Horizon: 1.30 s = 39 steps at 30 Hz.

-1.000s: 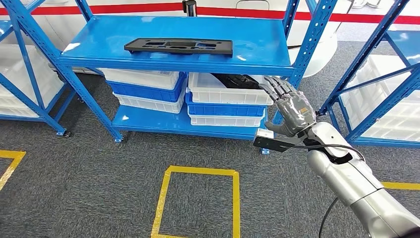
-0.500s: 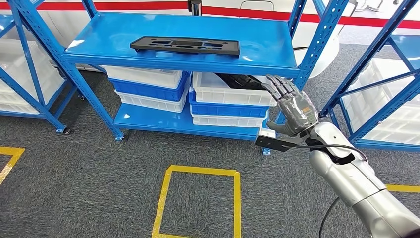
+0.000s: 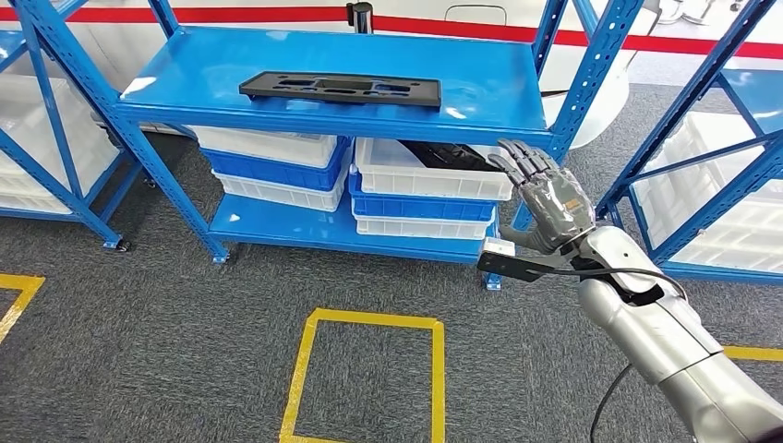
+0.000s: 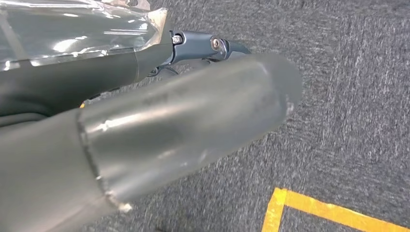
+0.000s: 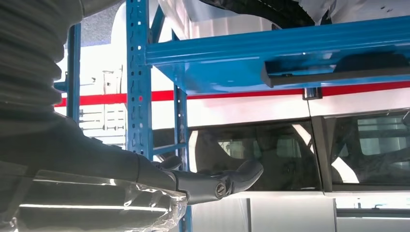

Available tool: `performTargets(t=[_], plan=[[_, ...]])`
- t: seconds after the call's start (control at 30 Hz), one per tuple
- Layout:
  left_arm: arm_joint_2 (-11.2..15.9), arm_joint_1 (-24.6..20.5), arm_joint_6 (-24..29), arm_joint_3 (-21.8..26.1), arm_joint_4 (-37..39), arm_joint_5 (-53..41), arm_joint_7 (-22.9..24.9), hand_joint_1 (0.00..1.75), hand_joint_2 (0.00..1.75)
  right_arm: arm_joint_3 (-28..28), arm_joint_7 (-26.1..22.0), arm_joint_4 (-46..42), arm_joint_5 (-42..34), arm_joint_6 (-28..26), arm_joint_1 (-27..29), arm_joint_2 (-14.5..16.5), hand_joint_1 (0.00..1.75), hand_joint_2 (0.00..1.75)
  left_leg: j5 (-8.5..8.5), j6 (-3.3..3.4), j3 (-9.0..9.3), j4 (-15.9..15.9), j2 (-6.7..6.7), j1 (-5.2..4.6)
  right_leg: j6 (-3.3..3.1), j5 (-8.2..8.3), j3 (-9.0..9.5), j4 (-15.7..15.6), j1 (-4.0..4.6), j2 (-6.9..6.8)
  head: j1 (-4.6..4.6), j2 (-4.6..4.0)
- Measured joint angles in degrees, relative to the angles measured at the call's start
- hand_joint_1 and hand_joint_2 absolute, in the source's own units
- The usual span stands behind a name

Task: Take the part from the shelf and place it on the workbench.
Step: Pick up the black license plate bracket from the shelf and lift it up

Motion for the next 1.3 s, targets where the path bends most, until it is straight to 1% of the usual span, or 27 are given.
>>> performTargets(t=[0.07,0.1,0.13,0.17,0.23,0.3,0.33,0.4,0.43,0.47,0.5,0.53,0.6,0.67,0.73,0.8,0.83,0.9,0.93,0.97,1.0,1.03,1.07,1.1,1.17,1.2,1.3], plan=[[-0.03,-0.02,-0.08,0.05,0.0,0.05,0.01,0.0,0.0,0.02,-0.02,0.05,0.04,0.19,-0.2,0.09,0.0,1.75,-0.73,-1.27,-0.18,1.02,-0.05,0.65,1.83,2.93,3.69,-7.33,-0.88,-0.37,0.07,0.0],[0.01,-0.06,-0.08,0.09,0.0,0.08,0.02,0.0,0.0,0.08,-0.03,0.1,0.08,0.33,-0.39,0.2,0.0,1.75,-1.22,-2.0,-0.44,1.81,-0.07,0.8,2.14,3.85,5.25,-10.32,-1.08,-0.35,0.15,0.0],[0.08,-0.1,-0.06,0.13,-0.01,0.15,0.02,0.0,0.0,0.18,-0.05,0.18,0.13,0.49,-0.54,0.32,0.0,1.75,-1.6,-2.61,-0.72,2.39,-0.12,0.82,1.9,4.2,6.14,-11.91,-1.11,-0.28,0.14,0.0],[0.15,-0.14,-0.04,0.19,-0.02,0.27,0.02,0.0,0.0,0.27,-0.08,0.3,0.14,0.63,-0.68,0.45,0.0,1.75,-1.83,-3.02,-0.94,2.73,-0.15,0.75,1.29,4.0,6.23,-12.04,-0.98,-0.09,0.11,0.0],[0.17,-0.18,-0.04,0.34,-0.04,0.56,0.01,0.0,0.0,0.4,-0.1,0.53,0.04,0.76,-0.97,0.77,0.0,1.75,-2.0,-3.33,-1.05,2.89,-0.16,0.94,0.14,3.94,6.08,-11.75,-0.98,0.15,-0.13,0.0],[0.18,-0.22,-0.28,0.54,-0.07,0.7,-0.01,0.0,0.0,0.26,-0.11,0.66,-0.17,0.75,-1.38,1.1,0.0,1.75,-3.26,-3.63,-1.73,4.62,-0.16,1.2,-0.42,3.91,6.09,-11.71,-1.07,0.28,-0.21,0.0],[0.16,-0.25,-0.43,0.6,-0.08,0.69,-0.02,0.0,0.0,0.04,-0.12,0.68,-0.26,0.75,-1.6,1.2,0.0,1.75,-4.64,-3.78,-2.84,6.97,-0.2,1.26,-0.63,3.88,6.14,-11.71,-1.03,0.32,-0.22,0.0],[0.15,-0.25,-0.68,0.66,-0.11,0.59,0.06,0.0,0.0,-0.76,-0.06,0.68,-0.65,0.75,-1.8,1.29,0.0,1.75,-8.12,-3.82,-6.84,14.66,-0.29,1.21,-0.91,3.77,6.17,-11.71,-0.7,0.34,-0.25,0.0],[0.14,-0.2,-0.79,0.68,-0.11,0.56,0.15,0.0,0.0,-1.28,-0.03,0.69,-0.9,0.74,-1.72,1.3,0.0,1.75,-9.12,-3.68,-8.77,18.01,-0.31,1.19,-1.02,3.7,6.2,-11.71,-0.47,0.35,-0.27,0.0],[0.14,-0.16,-0.9,0.69,-0.11,0.53,0.24,0.0,0.0,-1.82,0.0,0.71,-1.14,0.72,-1.6,1.3,0.0,1.75,-9.08,-3.38,-9.99,19.72,-0.32,1.11,-1.15,3.61,6.27,-11.7,-0.21,0.39,-0.28,0.0],[0.13,-0.13,-1.01,0.7,-0.11,0.51,0.31,0.0,0.0,-2.35,-0.01,0.74,-1.29,0.69,-1.51,1.3,0.0,1.75,-7.85,-2.92,-10.02,19.02,-0.36,0.96,-1.26,3.54,6.4,-11.7,0.04,0.44,-0.29,0.0],[0.11,-0.12,-1.09,0.72,-0.11,0.5,0.34,0.0,0.0,-2.93,-0.05,0.79,-1.34,0.67,-1.49,1.31,0.0,1.75,-5.78,-2.26,-8.99,16.27,-0.47,0.71,-1.38,3.45,6.59,-11.72,0.27,0.51,-0.28,0.0],[0.17,-0.15,-1.08,0.78,-0.11,0.44,0.35,0.0,0.0,-3.92,-0.14,0.9,-1.13,0.66,-1.65,1.37,0.0,1.75,-1.9,-0.66,-5.6,8.72,-0.89,-0.04,-1.58,3.27,6.89,-11.76,0.61,0.61,-0.23,0.0],[0.26,-0.24,-1.02,0.86,-0.13,0.14,0.39,0.0,0.0,-4.68,-0.15,1.07,-0.73,0.57,-1.61,1.38,0.0,1.75,-0.73,0.2,-3.8,4.73,-1.0,-0.74,-1.55,3.15,6.84,-11.83,0.7,0.65,-0.2,0.0],[0.31,-0.33,-0.99,0.89,-0.16,-0.33,0.66,0.0,0.0,-5.28,-0.08,1.17,-0.42,0.26,-1.19,1.3,0.0,1.75,-0.82,0.18,-3.55,4.05,-0.81,-1.09,-1.26,3.16,6.8,-12.09,0.7,0.66,-0.29,0.0],[0.22,-0.51,-0.98,0.89,-0.19,-0.64,1.07,0.0,0.0,-6.03,-0.03,1.15,-0.19,-0.18,-0.7,1.11,0.0,1.75,-0.38,0.09,-2.86,2.93,-0.72,-0.92,-1.07,2.49,6.25,-10.95,0.86,0.36,-0.34,0.0],[0.15,-0.66,-0.97,0.89,-0.2,-0.75,1.27,0.0,0.0,-6.4,-0.02,1.15,-0.06,-0.39,-0.57,0.99,0.0,1.75,-0.15,0.06,-2.49,2.38,-0.68,-0.78,-1.14,1.5,5.16,-8.82,0.97,0.22,-0.29,0.0],[0.0,-0.92,-0.95,0.89,-0.22,-0.95,1.55,0.0,0.0,-6.93,0.0,1.16,0.23,-0.72,-0.17,0.8,0.0,1.75,-0.06,0.18,-2.21,2.02,-0.66,-0.74,-1.45,-1.27,1.46,-1.84,0.97,0.07,-0.22,0.0],[-0.04,-0.99,-0.93,0.89,-0.22,-1.04,1.66,0.0,0.0,-7.03,0.01,1.18,0.39,-0.79,0.17,0.77,0.0,1.75,-0.11,0.22,-2.17,2.04,-0.66,-0.79,-1.39,-2.3,-0.42,1.51,0.94,0.07,-0.19,0.0],[-0.1,-1.03,-0.91,0.89,-0.22,-1.11,1.72,0.0,0.0,-7.07,0.01,1.19,0.51,-0.81,0.56,0.78,0.0,1.75,-0.18,0.26,-2.13,2.07,-0.65,-0.84,-1.15,-2.56,-1.54,3.28,0.93,0.06,-0.19,0.0],[-0.16,-1.05,-0.87,0.89,-0.22,-1.15,1.77,0.0,0.0,-7.1,0.01,1.2,0.61,-0.81,0.89,0.81,0.0,1.75,-0.27,0.24,-2.07,2.12,-0.66,-0.86,-0.73,-1.93,-1.63,2.97,0.91,0.05,-0.18,0.0],[-0.21,-1.08,-0.84,0.89,-0.22,-1.17,1.81,0.0,0.0,-7.17,0.01,1.2,0.66,-0.82,1.08,0.86,0.0,1.75,-0.4,0.15,-1.99,2.21,-0.66,-0.87,-0.23,-0.46,-0.51,0.36,0.87,0.02,-0.18,0.0],[-0.26,-1.12,-0.8,0.89,-0.22,-1.17,1.84,0.0,0.0,-7.32,0.01,1.2,0.72,-0.82,1.14,0.9,0.0,1.75,-0.61,-0.01,-1.92,2.4,-0.69,-0.9,0.18,1.42,1.52,-3.98,0.81,-0.15,-0.17,0.0],[-0.29,-1.15,-0.74,0.89,-0.22,-1.17,1.85,0.0,0.0,-7.46,0.01,1.2,0.76,-0.83,1.1,0.96,0.0,1.75,-0.88,-0.26,-1.91,2.65,-0.72,-1.01,0.29,2.96,3.54,-7.92,0.83,-0.32,-0.16,0.0],[-0.33,-1.19,-0.63,0.89,-0.22,-1.17,1.86,0.0,0.0,-7.7,0.01,1.2,0.97,-0.81,1.12,1.04,0.0,1.75,-1.34,-0.77,-1.98,3.08,-0.78,-1.24,-0.29,4.45,5.8,-12.41,0.91,-0.47,-0.2,0.0],[-0.35,-1.19,-0.59,0.89,-0.22,-1.17,1.85,0.0,0.0,-7.73,0.01,1.2,1.09,-0.8,1.15,1.08,0.0,1.75,-1.44,-0.96,-2.03,3.14,-0.78,-1.3,-0.75,4.44,5.9,-12.51,0.98,-0.39,-0.23,0.0],[-0.38,-1.22,-0.55,0.92,-0.25,-1.17,1.83,0.0,0.0,-7.89,-0.06,1.19,1.4,-0.76,1.13,1.25,0.0,1.75,-2.22,-1.78,-2.4,4.04,-0.78,-1.07,-1.71,4.57,6.2,-12.87,0.44,-0.24,-0.35,0.0]])
